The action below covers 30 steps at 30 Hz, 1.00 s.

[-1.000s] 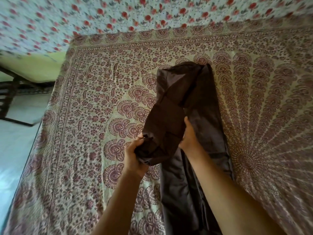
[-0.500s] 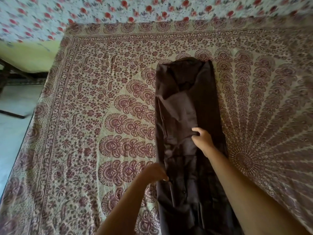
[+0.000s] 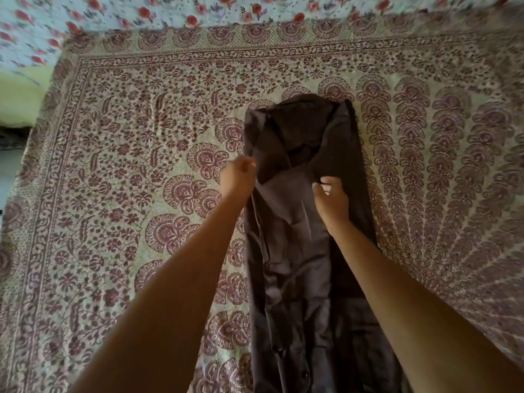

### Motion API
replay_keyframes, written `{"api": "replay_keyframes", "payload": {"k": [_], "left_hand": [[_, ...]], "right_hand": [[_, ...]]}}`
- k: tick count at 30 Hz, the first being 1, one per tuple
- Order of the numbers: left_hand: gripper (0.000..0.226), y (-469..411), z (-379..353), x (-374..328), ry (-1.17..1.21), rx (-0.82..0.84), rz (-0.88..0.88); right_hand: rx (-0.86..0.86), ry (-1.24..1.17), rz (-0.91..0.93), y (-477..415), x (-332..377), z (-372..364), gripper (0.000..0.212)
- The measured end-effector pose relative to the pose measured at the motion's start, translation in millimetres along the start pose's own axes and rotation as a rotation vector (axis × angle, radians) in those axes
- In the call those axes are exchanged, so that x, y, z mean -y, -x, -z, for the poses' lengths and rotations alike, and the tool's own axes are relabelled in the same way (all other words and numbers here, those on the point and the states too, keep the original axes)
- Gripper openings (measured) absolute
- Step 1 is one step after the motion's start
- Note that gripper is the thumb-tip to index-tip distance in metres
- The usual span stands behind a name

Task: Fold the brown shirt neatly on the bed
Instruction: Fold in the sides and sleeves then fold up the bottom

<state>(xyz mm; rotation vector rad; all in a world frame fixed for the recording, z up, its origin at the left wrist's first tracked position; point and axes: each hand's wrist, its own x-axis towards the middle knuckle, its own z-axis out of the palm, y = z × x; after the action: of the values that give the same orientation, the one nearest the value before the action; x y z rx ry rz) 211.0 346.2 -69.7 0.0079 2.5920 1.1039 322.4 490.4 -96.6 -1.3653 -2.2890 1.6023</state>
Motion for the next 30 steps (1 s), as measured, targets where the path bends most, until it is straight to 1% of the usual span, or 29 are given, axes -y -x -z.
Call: {"api": "replay_keyframes", "payload": {"k": [2,4,6,8,10,12,13,15,16,17,19,21,23,24,25,26,29,30], "left_hand": [[0.026,-30.1,-8.8,-11.7,-0.041,-0.01,-0.054],[0.03,-57.3,-17.9,-22.7,-0.138,-0.001,-0.088],[0.034,-81.0,-27.2,-29.7,-0.162,0.052,-0.082],[0.039,-98.6,-34.5,-33.3,-0.138,0.134,-0.059],[0.039,-113.6,-40.4,-34.9,-0.122,0.195,-0.074],[0.035,-124.7,-42.3,-35.4,-0.115,0.221,-0.117],[0.032,-130.3,-42.1,-35.4,-0.09,0.212,-0.125],[0.029,-142.1,-39.5,-33.0,0.031,0.153,-0.084],[0.03,-148.1,-37.9,-30.0,0.11,0.111,-0.051],[0.032,-152.5,-36.0,-26.6,0.174,0.075,-0.018],[0.037,-159.5,-34.7,-18.3,0.221,0.066,0.03],[0.05,-162.0,-37.5,-10.2,0.154,0.169,0.042],[0.063,-160.9,-39.6,-7.1,0.046,0.277,0.037],[0.066,-160.9,-40.4,-7.3,0.034,0.298,0.04],[0.066,-159.5,-41.0,-8.6,0.051,0.303,0.053],[0.063,-158.2,-41.6,-9.1,0.087,0.286,0.068],[0.049,-152.5,-41.5,-12.7,0.13,0.174,0.072],[0.045,-152.2,-42.0,-13.2,0.125,0.166,0.071]], "right_hand": [[0.009,0.002,-0.028,-19.4,17.9,-7.9,0.036],[0.047,0.078,-0.111,-37.6,29.6,-15.0,0.044],[0.083,0.161,-0.203,-52.0,34.0,-20.6,0.054],[0.082,0.153,-0.276,-61.6,33.0,-23.0,0.059],[0.096,-0.015,-0.381,-68.5,29.8,-23.3,0.06],[0.175,-0.222,-0.482,-72.0,26.1,-21.4,0.061],[0.215,-0.28,-0.501,-72.8,23.5,-19.1,0.055],[0.226,-0.366,-0.449,-71.2,15.9,-12.9,0.03],[0.197,-0.413,-0.397,-69.7,10.5,-9.9,0.019],[0.15,-0.439,-0.339,-67.9,4.3,-6.1,0.013],[0.053,-0.427,-0.274,-65.0,-9.7,-0.3,0.017],[0.003,-0.339,-0.27,-63.9,-20.7,1.2,0.019],[0.026,-0.217,-0.256,-63.9,-24.2,1.6,0.015],[0.061,-0.16,-0.247,-63.8,-22.8,2.1,0.01],[0.098,-0.136,-0.247,-63.9,-21.1,2.9,0.004],[0.122,-0.155,-0.26,-64.1,-19.2,3.8,0.006],[0.141,-0.3,-0.295,-65.1,-13.3,7.8,0.025],[0.187,-0.332,-0.299,-64.4,-11.5,8.3,0.028]]}}
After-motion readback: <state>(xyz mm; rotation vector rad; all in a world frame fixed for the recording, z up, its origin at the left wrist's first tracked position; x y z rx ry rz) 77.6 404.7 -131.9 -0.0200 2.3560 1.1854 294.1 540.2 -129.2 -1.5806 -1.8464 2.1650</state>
